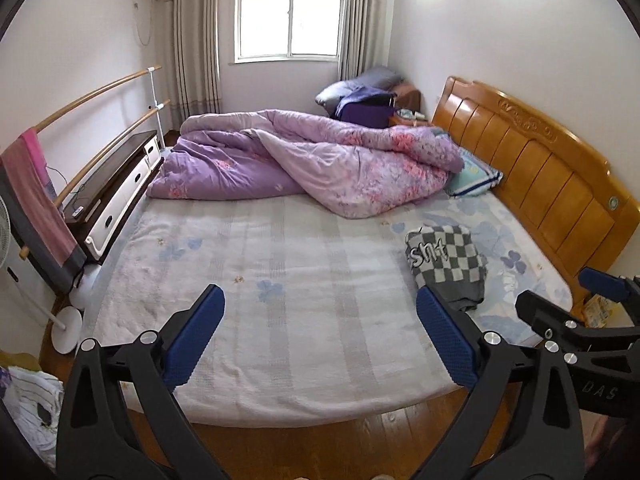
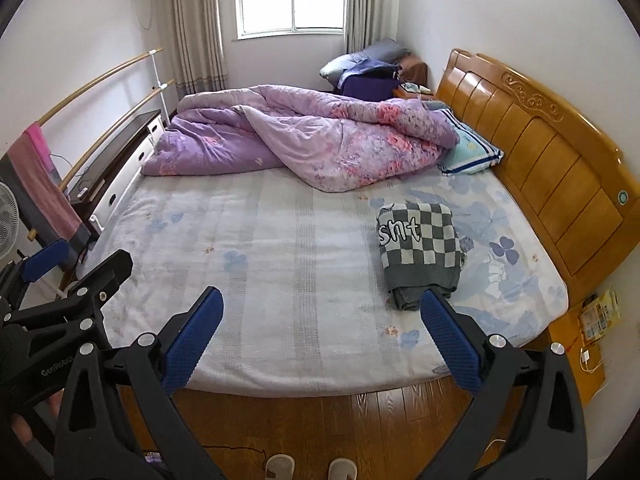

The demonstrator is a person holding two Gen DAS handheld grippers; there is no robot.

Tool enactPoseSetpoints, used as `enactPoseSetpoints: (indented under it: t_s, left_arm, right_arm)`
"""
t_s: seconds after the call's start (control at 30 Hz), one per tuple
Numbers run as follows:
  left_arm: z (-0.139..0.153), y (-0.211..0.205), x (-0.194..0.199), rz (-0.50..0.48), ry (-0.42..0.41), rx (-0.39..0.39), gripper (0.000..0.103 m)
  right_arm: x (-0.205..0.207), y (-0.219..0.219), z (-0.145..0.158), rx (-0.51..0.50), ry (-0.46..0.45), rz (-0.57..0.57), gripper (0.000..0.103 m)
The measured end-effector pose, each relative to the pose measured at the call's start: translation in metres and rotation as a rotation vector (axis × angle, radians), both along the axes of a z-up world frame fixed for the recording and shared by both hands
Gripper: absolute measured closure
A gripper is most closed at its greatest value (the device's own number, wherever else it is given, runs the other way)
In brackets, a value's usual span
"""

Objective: Fold large clothes

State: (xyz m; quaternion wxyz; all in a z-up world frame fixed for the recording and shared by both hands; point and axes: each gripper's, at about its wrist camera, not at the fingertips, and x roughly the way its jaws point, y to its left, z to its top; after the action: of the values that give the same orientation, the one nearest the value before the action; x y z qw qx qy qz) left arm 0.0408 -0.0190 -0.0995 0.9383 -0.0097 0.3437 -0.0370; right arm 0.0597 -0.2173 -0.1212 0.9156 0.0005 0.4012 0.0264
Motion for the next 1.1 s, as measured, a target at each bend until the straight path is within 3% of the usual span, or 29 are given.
enactPoseSetpoints:
  t_s: [0.17,0.47,0.67,1.1]
  left_arm:
    - [0.02,0.004,-0.027,0.007,-0.089,0.008,0.006]
    - [0.05,0.0,-0.051,0.029,-0.163,0.016,0.006]
    - [0.064,-0.003,-0.057,0.037,-0.183,-0.002,0.006]
    - [0.071,-0.002,-0.061,0.035,-0.21,-0.001,0.006]
  right_arm:
    - [-0.021,0.006,0.016,-0.014,-0.045,0.026,0.008]
    - [-0.043,-0.001,0.038,-0.008,-0.127,0.036,0.008]
    - [-0.049,-0.006,0.053,-0.032,-0.189,0.038,0.008]
    - [-0.055,-0.012,0.06,-0.044,-0.233,0.039,0.008]
